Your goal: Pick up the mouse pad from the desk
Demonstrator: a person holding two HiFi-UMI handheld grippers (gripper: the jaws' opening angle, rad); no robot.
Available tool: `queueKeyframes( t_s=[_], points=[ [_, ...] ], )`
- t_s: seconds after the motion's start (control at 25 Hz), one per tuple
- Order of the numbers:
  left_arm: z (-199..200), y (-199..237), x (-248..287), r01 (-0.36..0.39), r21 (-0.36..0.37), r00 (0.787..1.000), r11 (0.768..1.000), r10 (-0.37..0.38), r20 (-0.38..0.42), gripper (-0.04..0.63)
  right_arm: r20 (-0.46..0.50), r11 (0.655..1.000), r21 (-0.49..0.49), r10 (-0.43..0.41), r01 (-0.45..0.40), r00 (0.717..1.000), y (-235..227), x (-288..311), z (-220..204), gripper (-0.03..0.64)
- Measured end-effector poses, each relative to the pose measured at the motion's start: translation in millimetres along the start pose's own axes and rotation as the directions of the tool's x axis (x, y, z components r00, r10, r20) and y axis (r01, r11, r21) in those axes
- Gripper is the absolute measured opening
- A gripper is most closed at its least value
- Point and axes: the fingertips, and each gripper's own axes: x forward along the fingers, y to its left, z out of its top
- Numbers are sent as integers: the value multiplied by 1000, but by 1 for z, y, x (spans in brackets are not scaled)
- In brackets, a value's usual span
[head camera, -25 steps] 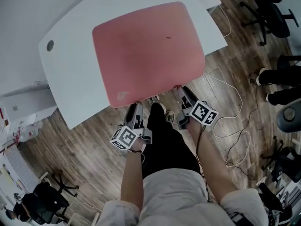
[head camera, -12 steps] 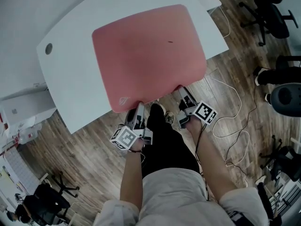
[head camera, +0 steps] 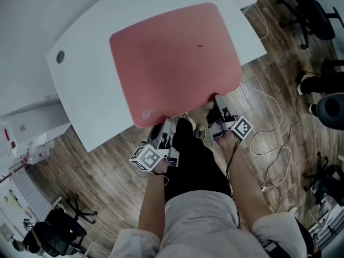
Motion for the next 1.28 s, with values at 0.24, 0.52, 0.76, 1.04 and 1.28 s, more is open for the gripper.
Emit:
queueKeyframes(
  t_s=[0.24, 0.52, 0.76, 1.04, 1.28],
  points=[
    [2, 4, -1, -40, 29, 999, 999, 40, 3, 154, -48, 983, -168, -79, 70, 996, 9, -7, -2, 99],
    [8, 0, -3, -71, 38, 997, 997, 70, 15, 86, -66, 960, -271, -89, 68, 994, 39, -12, -3, 57],
    [11, -8, -2, -74, 74, 997, 994, 74, 5, 75, -55, 927, -338, -191, 161, 980, 44, -21, 0, 52],
    [14, -14, -1, -103, 78, 995, 992, 104, -7, 53, -82, 866, -481, -201, 138, 976, 78, -15, 3, 52],
    [20, -22, 0, -102, 103, 994, 989, 104, -22, 43, -131, 812, -577, -194, 84, 972, 107, 0, 0, 52]
  ],
)
